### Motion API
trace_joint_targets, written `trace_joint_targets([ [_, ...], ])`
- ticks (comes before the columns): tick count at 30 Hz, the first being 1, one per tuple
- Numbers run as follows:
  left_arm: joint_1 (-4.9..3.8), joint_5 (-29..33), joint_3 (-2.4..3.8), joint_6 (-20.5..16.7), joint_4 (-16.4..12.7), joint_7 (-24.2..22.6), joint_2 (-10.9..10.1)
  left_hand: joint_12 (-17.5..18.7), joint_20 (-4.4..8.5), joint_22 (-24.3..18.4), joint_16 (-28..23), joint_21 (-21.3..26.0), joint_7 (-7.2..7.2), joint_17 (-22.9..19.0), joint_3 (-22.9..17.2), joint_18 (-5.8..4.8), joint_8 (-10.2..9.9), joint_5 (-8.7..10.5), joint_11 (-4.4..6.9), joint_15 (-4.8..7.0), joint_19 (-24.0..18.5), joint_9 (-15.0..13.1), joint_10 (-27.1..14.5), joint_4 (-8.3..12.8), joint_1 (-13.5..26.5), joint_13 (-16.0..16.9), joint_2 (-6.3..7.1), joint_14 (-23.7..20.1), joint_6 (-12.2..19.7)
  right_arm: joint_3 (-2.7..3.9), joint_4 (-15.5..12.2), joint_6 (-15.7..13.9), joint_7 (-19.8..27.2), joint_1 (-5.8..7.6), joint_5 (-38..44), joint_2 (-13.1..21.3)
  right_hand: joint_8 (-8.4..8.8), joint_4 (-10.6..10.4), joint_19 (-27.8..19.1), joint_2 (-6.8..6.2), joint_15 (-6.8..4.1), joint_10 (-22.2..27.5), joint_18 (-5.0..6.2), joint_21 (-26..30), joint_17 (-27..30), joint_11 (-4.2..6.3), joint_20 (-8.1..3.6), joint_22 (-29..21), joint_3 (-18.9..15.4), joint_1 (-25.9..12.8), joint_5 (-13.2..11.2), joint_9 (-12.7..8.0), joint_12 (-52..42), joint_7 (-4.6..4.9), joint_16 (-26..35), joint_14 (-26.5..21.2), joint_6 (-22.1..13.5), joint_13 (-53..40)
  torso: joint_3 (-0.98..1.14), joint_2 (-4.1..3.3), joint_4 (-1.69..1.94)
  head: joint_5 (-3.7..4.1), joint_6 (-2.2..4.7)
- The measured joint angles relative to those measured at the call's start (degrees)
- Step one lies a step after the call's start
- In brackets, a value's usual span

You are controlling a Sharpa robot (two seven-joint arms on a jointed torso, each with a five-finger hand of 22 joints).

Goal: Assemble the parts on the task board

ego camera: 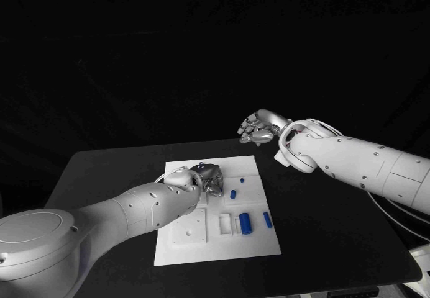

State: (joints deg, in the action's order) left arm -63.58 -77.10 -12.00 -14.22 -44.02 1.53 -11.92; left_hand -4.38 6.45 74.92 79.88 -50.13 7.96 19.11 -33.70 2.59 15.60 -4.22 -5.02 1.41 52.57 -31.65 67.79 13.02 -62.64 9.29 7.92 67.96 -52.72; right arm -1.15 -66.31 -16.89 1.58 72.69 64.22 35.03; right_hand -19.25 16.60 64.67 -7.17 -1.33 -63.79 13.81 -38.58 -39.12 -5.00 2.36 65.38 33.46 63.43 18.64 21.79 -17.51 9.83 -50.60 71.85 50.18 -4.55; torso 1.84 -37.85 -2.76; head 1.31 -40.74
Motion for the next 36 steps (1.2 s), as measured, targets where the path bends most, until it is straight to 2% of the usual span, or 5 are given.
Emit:
trace_joint_targets([
  [1,0.01,0.0,0.01,0.0,0.1,0.1,0.1,0.0,0.0,0.0,0.0,0.0,-0.12,0.0,0.0,0.01,0.0,-0.05,-0.08,0.02,0.0,0.0,0.1,0.0,0.0,0.0,0.0,0.0,-0.1,0.0,0.0,0.0,0.0,0.0,0.0,0.0,0.0,0.0,0.0,0.0,0.0,0.0,0.0,0.0,0.0,0.0,0.0,0.0,0.0,0.0,0.0,0.0,0.2,0.0,0.0,0.0,0.0,0.0,-0.01,0.0,0.01,0.02,-0.01],
  [9,0.16,0.1,0.11,-0.1,0.9,0.3,0.6,-0.3,0.33,0.0,0.0,0.0,-0.31,0.0,-1.1,0.1,0.3,-0.05,0.22,0.23,0.1,0.2,1.1,-1.1,0.3,-0.2,-3.08,0.2,-1.1,0.0,0.0,0.0,0.0,0.03,0.0,0.0,0.0,0.0,0.0,0.0,0.0,0.0,0.0,0.0,-0.1,0.0,0.01,0.0,0.0,0.0,0.2,0.0,0.2,0.0,0.0,0.0,0.0,0.0,-0.02,-0.01,-0.01,0.14,-0.08],
  [17,0.21,0.2,0.12,-0.2,1.2,0.3,0.7,-0.3,0.32,0.0,0.3,0.0,-0.82,0.1,-2.3,0.55,0.6,-0.04,0.62,0.44,0.1,0.3,2.0,-1.0,-0.5,-0.4,-4.59,0.4,-2.0,0.0,-0.1,0.0,0.0,0.05,0.0,-0.1,0.0,-0.2,0.0,0.0,0.0,0.0,0.01,0.0,-0.1,0.0,0.02,0.1,0.2,0.0,0.4,0.0,0.2,-0.01,0.0,0.0,0.0,0.0,-0.02,-0.01,0.05,0.24,-0.12],
  [21,0.22,0.3,0.12,-0.2,1.3,0.3,0.8,-0.3,0.32,0.0,0.3,0.0,-0.82,0.1,-3.4,0.61,0.8,-0.04,0.66,0.44,0.1,0.5,2.2,-0.4,-0.9,-0.6,-4.77,0.4,-2.0,0.0,-0.1,0.0,0.0,0.06,0.0,-0.1,0.0,0.0,0.0,0.0,0.01,0.0,0.0,0.0,-0.1,0.0,0.02,0.1,0.3,0.0,0.4,0.0,0.2,-0.02,0.0,0.0,0.0,0.0,-0.02,-0.02,0.09,0.24,-0.12],
  [36,0.26,0.2,0.03,-0.5,1.4,0.0,0.5,-0.3,0.4,0.0,0.5,-0.2,-0.82,0.1,-4.6,0.83,0.8,-0.61,0.66,0.63,0.2,0.8,2.9,1.7,-2.4,-0.8,-3.7,0.6,-2.4,0.0,-0.2,0.0,-0.1,0.06,0.0,0.0,0.0,0.0,0.2,0.0,0.01,0.0,0.0,0.0,-0.1,0.0,-0.03,0.1,0.3,0.0,0.7,0.0,0.4,-0.08,-0.1,0.0,0.1,0.0,-0.05,-0.01,0.16,0.13,0.06],
])
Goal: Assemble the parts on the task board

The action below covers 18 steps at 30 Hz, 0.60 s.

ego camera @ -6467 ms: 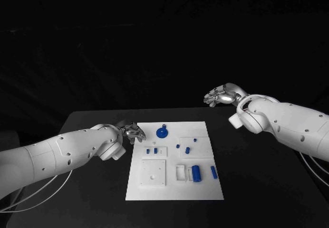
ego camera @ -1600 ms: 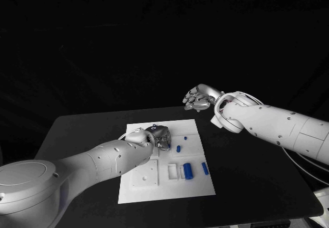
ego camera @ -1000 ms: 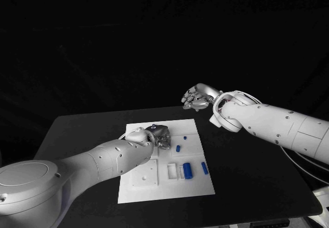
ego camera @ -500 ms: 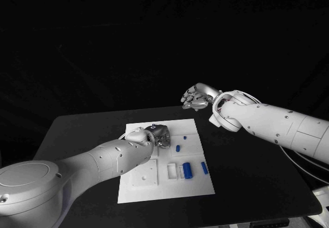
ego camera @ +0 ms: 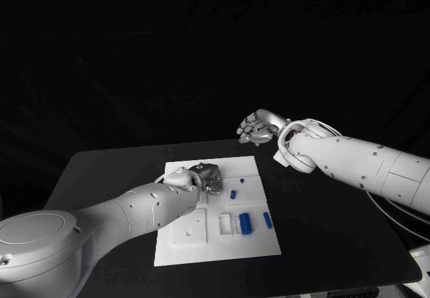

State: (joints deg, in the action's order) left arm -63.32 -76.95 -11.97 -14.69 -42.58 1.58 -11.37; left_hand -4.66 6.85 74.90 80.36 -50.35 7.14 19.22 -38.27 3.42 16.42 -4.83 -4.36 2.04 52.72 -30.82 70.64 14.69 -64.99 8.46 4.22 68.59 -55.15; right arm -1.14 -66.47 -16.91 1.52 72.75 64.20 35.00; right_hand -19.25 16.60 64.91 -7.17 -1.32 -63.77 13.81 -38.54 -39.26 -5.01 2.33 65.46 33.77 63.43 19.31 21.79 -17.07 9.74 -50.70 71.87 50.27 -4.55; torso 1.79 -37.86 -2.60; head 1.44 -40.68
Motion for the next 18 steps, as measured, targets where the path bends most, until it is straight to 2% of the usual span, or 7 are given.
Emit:
trace_joint_targets([
  [18,0.0,-2.1,-0.03,-1.0,-0.7,-0.2,-1.4,0.0,0.11,0.0,0.2,0.0,-0.01,0.0,-0.1,-0.01,0.2,0.0,0.09,0.0,0.1,0.2,0.1,0.8,-0.6,-0.2,0.57,0.0,-0.4,0.0,-0.1,0.0,0.0,0.0,0.0,0.2,0.0,0.0,0.0,0.0,0.0,0.0,0.01,0.0,-0.1,0.0,0.02,0.1,0.0,0.0,0.0,0.0,0.0,-0.05,-0.1,0.0,0.1,0.0,0.02,-0.02,0.0,-0.05,-0.14],
])
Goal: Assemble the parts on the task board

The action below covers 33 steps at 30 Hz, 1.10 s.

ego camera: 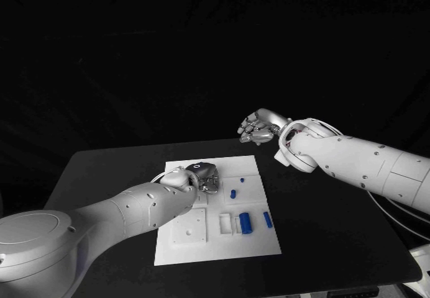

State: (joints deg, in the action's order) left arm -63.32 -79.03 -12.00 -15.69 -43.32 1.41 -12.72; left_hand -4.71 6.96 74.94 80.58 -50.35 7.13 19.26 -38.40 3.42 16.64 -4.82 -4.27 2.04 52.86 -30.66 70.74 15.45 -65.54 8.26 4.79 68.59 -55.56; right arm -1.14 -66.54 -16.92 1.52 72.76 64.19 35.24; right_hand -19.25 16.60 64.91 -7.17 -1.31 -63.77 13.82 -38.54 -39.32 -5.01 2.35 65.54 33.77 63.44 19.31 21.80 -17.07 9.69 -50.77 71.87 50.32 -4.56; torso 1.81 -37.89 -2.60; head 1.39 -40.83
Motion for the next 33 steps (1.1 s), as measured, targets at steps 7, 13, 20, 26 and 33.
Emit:
trace_joint_targets([
  [7,0.0,-0.6,-0.04,-0.3,-0.4,0.0,-0.2,0.0,-0.01,0.0,0.0,0.0,0.0,0.0,0.0,-0.01,0.0,0.0,0.0,0.0,0.0,0.3,0.0,0.4,-0.4,-0.2,0.62,0.0,0.0,0.0,0.0,0.0,0.0,0.0,0.0,0.0,0.0,0.0,0.0,0.0,0.0,0.0,0.0,0.0,0.0,0.0,0.01,0.0,0.0,0.0,0.0,0.0,0.0,-0.01,0.0,0.0,0.0,0.0,0.01,-0.02,-0.05,-0.02,0.07],
  [13,0.02,-0.9,-0.07,-0.5,-0.7,0.1,-0.2,0.7,-0.09,0.0,0.0,0.0,0.65,0.0,0.4,-0.03,-0.4,-0.01,-0.39,0.0,0.1,0.7,-0.6,0.7,-0.4,-0.5,2.63,0.0,0.9,0.0,0.0,0.0,0.0,0.01,0.0,0.1,0.0,0.0,0.0,0.0,0.01,-0.2,0.0,0.0,-0.1,-0.22,0.02,0.0,0.0,0.0,0.0,0.0,0.0,0.04,0.0,0.0,0.0,0.0,0.02,-0.03,-0.07,-0.07,0.08],
  [20,-0.12,-1.2,-0.75,-0.9,-0.8,0.0,-0.2,0.8,-0.07,0.0,0.0,0.0,1.16,-0.1,0.8,-0.04,-1.2,-0.01,-0.12,-0.31,-0.2,1.1,-1.6,0.8,-0.6,-1.1,4.29,-0.3,2.4,0.01,-0.1,0.0,0.0,0.01,0.0,0.1,0.0,0.0,0.0,0.0,0.02,-0.2,0.0,0.0,-0.1,-0.22,0.0,0.0,0.0,0.0,0.2,0.0,0.0,0.12,0.0,0.0,-0.1,0.0,0.01,-0.05,-0.1,-0.07,0.09],
  [26,-0.13,-1.6,-0.88,-1.1,-0.8,0.0,-0.2,0.8,-0.08,0.0,0.0,0.0,1.45,-0.2,1.7,-0.04,-1.4,-0.45,0.09,-0.52,-0.2,1.4,-1.8,0.8,-0.4,-1.1,5.26,-0.5,3.1,0.01,-0.1,0.0,0.0,0.01,0.0,0.1,0.0,0.0,-0.2,0.0,0.08,-0.2,0.0,0.0,-0.1,-0.22,-0.12,0.0,0.0,0.0,0.2,0.0,0.0,0.12,0.0,0.1,-0.1,0.0,0.01,-0.05,-0.12,-0.09,0.09],
  [33,-0.13,-1.7,-0.92,-1.2,-0.8,0.0,-0.2,0.7,-0.1,0.0,0.0,0.0,1.62,-0.2,1.9,-0.04,-1.4,-0.67,0.08,-0.73,-0.2,1.4,-1.8,0.6,-0.7,-1.1,5.49,-0.7,3.3,0.01,-0.1,0.0,0.0,0.01,0.0,0.1,0.0,0.0,-0.2,-0.23,0.08,-0.2,-0.01,0.0,-0.1,-0.21,-0.12,0.0,0.0,-0.2,0.2,0.0,0.0,0.11,0.0,0.1,-0.1,0.0,0.01,-0.05,-0.13,-0.11,0.04],
])
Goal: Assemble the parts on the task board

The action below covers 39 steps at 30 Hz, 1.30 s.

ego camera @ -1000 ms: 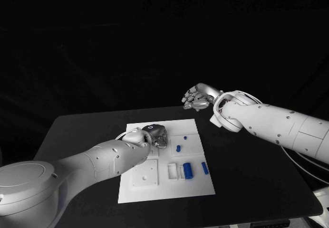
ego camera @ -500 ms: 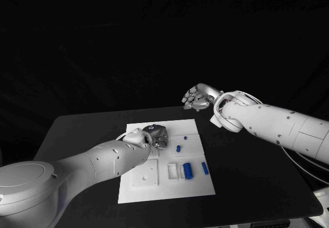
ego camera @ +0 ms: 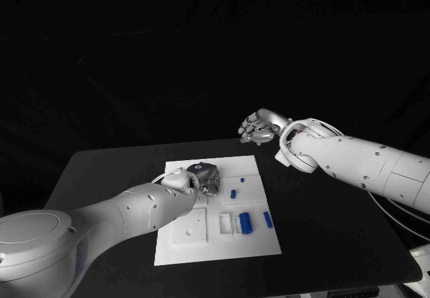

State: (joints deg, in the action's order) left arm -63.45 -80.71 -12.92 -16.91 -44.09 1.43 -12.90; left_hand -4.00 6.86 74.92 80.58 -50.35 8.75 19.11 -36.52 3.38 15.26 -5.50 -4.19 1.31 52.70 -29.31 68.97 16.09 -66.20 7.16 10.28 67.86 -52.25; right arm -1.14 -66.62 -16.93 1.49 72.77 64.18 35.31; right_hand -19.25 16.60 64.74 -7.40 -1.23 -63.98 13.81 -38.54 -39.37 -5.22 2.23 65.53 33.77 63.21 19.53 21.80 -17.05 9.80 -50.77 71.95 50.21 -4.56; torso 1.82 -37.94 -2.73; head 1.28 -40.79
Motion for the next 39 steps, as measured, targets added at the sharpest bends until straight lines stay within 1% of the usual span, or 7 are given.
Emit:
trace_joint_targets([
  [7,0.0,-0.1,-0.01,0.0,0.0,0.0,0.0,-0.2,-0.09,0.0,0.0,0.0,-0.23,0.0,0.3,-0.01,0.4,0.0,0.0,0.0,-0.1,-0.1,0.0,-0.3,0.3,0.0,-0.28,0.0,-0.2,0.0,0.0,0.0,0.0,0.0,0.0,0.0,0.0,0.0,0.0,0.0,0.0,0.0,0.0,0.0,-0.1,0.0,0.01,0.1,0.0,0.0,0.0,0.0,0.2,-0.01,0.0,0.0,0.0,0.0,-0.01,-0.01,-0.03,-0.02,0.05],
  [11,-0.01,-0.2,0.0,0.0,0.1,0.0,0.0,-0.6,-0.1,0.0,0.0,0.0,-0.93,0.0,0.5,-0.01,1.1,0.0,-0.21,0.0,-0.1,-0.3,0.2,-0.5,0.2,-0.1,-1.83,0.0,-1.6,0.0,0.0,0.0,0.0,0.0,0.0,0.0,0.0,0.0,0.0,0.0,0.0,0.0,0.0,0.0,-0.1,0.0,0.02,0.1,0.0,0.0,0.0,0.0,0.2,-0.05,0.0,0.0,0.0,0.0,0.0,-0.02,-0.03,-0.02,0.08],
  [14,-0.01,-0.2,0.0,0.0,0.2,-0.1,0.1,-0.7,-0.1,0.0,0.0,0.0,-1.31,0.0,0.5,0.0,1.4,0.0,-0.34,0.06,-0.1,-0.4,0.3,-0.5,0.1,-0.1,-2.29,0.1,-2.0,0.0,0.0,0.0,0.0,0.0,0.0,0.0,0.0,0.0,0.0,0.0,0.0,0.0,0.01,0.0,-0.1,0.0,0.03,0.1,0.0,0.0,0.0,0.0,0.2,-0.05,0.0,0.0,0.1,0.0,0.01,-0.02,-0.03,-0.02,0.08],
  [17,-0.01,-0.2,0.0,0.1,0.3,-0.1,0.2,-1.1,-0.11,0.0,0.0,0.0,-1.61,0.0,0.3,0.0,1.7,0.0,-0.63,0.22,-0.1,-0.4,0.6,-0.7,0.2,-0.3,-3.55,0.2,-2.7,0.0,0.0,0.0,0.0,0.0,0.0,0.0,0.0,0.0,0.0,0.0,0.0,0.0,0.01,0.0,-0.1,0.0,0.03,0.1,0.0,0.0,0.0,0.0,0.2,-0.06,0.0,0.0,0.1,0.0,0.01,-0.02,-0.03,0.01,0.09],
  [26,-0.01,-0.3,0.01,0.1,0.6,-0.3,0.2,-1.4,-0.12,0.0,0.0,-0.2,-1.96,0.0,-0.2,0.13,2.2,0.01,-0.11,0.54,-0.1,-0.4,1.8,-1.2,0.2,-0.4,-5.55,0.5,-3.9,0.0,0.0,0.0,0.0,0.0,0.0,0.0,0.0,0.0,0.0,0.0,0.0,0.0,0.0,0.0,-0.1,0.03,0.04,0.1,0.0,0.0,0.0,0.0,0.2,-0.08,0.0,0.0,0.1,0.0,0.04,-0.03,-0.06,0.02,-0.01],
  [31,-0.01,-0.3,0.01,0.0,0.6,-0.3,0.3,-1.5,0.1,0.0,0.2,-0.2,-2.22,0.0,-1.5,0.13,2.5,1.57,0.3,0.83,0.2,-0.4,2.4,-1.6,0.0,-0.2,-6.12,0.8,-4.3,0.0,0.0,0.0,0.0,0.0,0.0,0.0,0.0,0.0,0.0,0.0,0.01,-0.2,0.0,0.0,-0.1,0.22,0.05,0.0,0.0,0.0,0.0,0.0,0.2,-0.11,0.0,0.0,0.1,0.0,0.04,-0.02,-0.06,0.05,-0.02],
  [39,0.04,-0.3,-0.01,-0.2,0.4,-0.3,0.1,-1.5,0.12,0.0,0.5,-0.4,-2.21,0.0,-2.6,0.13,2.5,2.01,0.42,1.04,0.4,-0.2,2.9,-1.7,-0.4,-0.2,-6.56,1.0,-4.8,0.0,0.0,0.0,0.0,0.0,0.0,0.0,0.0,-0.2,-0.1,0.0,0.01,-0.2,0.0,0.0,-0.1,0.22,0.13,0.1,0.2,0.0,0.0,0.0,0.2,-0.12,0.0,0.0,0.1,0.0,0.04,-0.02,-0.04,0.11,0.06],
])
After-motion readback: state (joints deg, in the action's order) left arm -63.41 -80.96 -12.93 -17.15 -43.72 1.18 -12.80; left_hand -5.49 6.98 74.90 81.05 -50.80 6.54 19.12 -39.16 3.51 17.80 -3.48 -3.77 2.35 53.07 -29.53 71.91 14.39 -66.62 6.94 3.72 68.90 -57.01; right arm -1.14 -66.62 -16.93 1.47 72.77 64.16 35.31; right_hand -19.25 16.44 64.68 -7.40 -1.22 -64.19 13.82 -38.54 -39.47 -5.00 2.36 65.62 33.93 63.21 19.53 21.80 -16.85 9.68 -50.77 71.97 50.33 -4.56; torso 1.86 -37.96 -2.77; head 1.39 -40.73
